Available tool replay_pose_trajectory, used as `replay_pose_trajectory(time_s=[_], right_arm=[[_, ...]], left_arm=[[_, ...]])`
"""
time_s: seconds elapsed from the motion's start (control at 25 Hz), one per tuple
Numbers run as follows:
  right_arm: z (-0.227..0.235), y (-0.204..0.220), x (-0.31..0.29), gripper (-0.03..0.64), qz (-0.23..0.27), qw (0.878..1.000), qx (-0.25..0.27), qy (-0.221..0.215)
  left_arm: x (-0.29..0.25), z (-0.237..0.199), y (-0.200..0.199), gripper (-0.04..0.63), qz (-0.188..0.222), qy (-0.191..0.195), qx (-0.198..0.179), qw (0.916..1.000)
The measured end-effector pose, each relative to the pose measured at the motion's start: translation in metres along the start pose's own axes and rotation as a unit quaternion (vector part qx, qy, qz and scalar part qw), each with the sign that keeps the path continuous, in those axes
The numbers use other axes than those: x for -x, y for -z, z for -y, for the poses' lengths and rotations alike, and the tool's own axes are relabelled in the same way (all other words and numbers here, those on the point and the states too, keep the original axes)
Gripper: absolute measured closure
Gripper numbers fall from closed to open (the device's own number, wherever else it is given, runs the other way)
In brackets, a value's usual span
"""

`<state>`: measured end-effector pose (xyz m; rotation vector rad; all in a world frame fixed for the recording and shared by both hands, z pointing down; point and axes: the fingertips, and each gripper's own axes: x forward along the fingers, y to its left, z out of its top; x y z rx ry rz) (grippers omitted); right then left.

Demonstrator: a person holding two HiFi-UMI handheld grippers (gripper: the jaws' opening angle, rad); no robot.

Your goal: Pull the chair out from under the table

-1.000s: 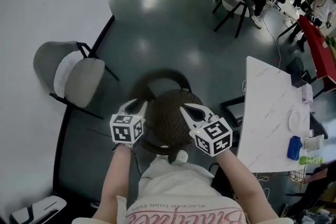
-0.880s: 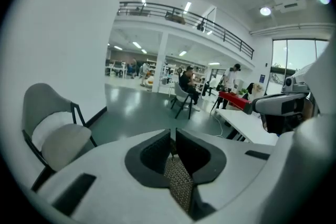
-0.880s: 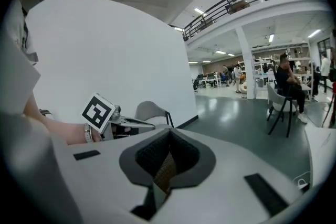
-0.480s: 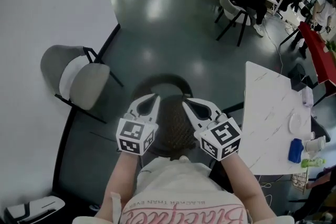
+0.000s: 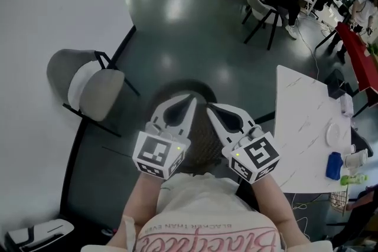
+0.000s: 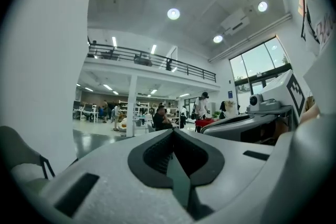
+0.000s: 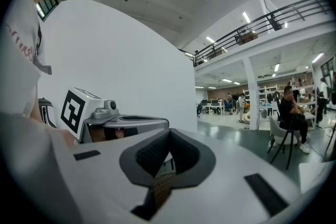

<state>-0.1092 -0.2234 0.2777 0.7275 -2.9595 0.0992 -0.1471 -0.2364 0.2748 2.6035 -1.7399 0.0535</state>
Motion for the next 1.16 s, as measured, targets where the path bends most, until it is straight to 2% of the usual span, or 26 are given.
replay_pose_trajectory(time_s=[0.2, 0.68, 1.16], right_arm=[[-0.005, -0.010, 0.003, 0.615, 0.025, 1.000, 0.006, 0.001], [-0.006, -0.010, 0.007, 0.615, 0.037, 0.999, 0.020, 0.016], [0.006, -0.004, 0.007, 0.615, 0.029, 0.999, 0.017, 0.040]], left_arm=[[0.002, 0.007, -0.008, 0.591, 0.002, 0.013, -0.008, 0.9999], [0.003, 0.024, -0.012, 0.591, -0.004, 0.052, -0.035, 0.9980], [-0.004, 0.024, -0.008, 0.591, -0.017, 0.047, -0.035, 0.9982]])
